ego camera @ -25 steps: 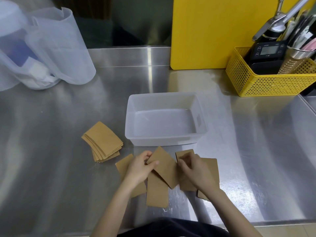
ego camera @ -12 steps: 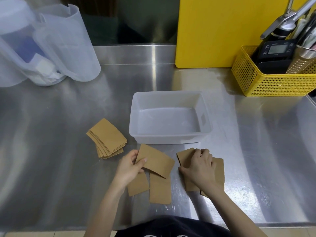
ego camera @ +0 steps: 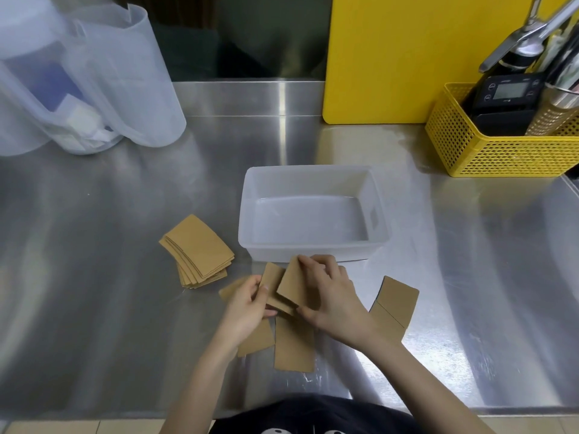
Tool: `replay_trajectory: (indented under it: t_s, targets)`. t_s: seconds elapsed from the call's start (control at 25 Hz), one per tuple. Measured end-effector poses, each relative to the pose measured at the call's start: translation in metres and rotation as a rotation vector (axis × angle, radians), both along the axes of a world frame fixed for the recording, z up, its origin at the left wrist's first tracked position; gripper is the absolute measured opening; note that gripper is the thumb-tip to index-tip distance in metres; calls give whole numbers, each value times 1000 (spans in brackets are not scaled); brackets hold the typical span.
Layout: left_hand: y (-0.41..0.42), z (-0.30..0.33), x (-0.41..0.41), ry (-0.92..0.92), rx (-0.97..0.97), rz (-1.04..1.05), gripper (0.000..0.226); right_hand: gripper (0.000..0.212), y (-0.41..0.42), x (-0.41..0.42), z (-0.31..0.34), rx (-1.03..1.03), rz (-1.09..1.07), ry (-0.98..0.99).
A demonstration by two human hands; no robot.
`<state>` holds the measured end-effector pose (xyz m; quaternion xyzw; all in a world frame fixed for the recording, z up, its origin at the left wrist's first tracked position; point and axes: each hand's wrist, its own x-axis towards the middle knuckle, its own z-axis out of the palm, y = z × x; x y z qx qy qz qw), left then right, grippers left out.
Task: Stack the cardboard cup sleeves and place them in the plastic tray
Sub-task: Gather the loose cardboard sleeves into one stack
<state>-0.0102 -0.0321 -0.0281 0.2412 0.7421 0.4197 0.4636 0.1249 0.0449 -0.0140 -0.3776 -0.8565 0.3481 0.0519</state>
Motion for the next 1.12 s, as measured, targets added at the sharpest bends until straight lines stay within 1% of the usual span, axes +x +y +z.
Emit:
replay_trajectory:
  t_s: [0.12,0.2,0.24,0.36,0.48,0.56,0.68,0.76,0.84,0.92,0.96,1.04,1.12]
  targets:
    - [0,3,2,-94,-13,50,27,76,-3,-6,-3,58,66,-30]
    - [1,4,2,-117,-27,55,37,76,-5,-7,-4,77,91,-44]
    - [1,5,3,-123,-30,48,38,75,-6,-7,-4,83,100,-49]
    - [1,14,12,-106,26,0,27,74,-6,-7,-6,95,100,-60]
    - [2,8,16,-76,21,-35,44,74,-6,-4,-7,61,93,-81]
    - [1,5,16,-59,0,-34,40,72,-4,2,-6,12,69,-98]
    - [1,-1,11,-56,11,-26,21,62,10,20,-6,-33,-76,-97]
    - [2,-3,10,-69,18,-15,24,57,21,39,-8,-29,-226,-124]
    - [4,-2,11,-77,21,-5,26,58,29,56,-11,-34,-379,-190]
    - [5,-1,14,-91,44,-2,18,62,33,70,-14,-73,-502,-289]
    - [5,0,16,-98,56,-4,14,62,34,75,-16,-88,-553,-337]
    - [6,1,19,-96,64,-13,20,57,35,83,-22,-96,-632,-393]
    - [5,0,20,-94,65,-17,22,53,37,87,-24,-131,-657,-417]
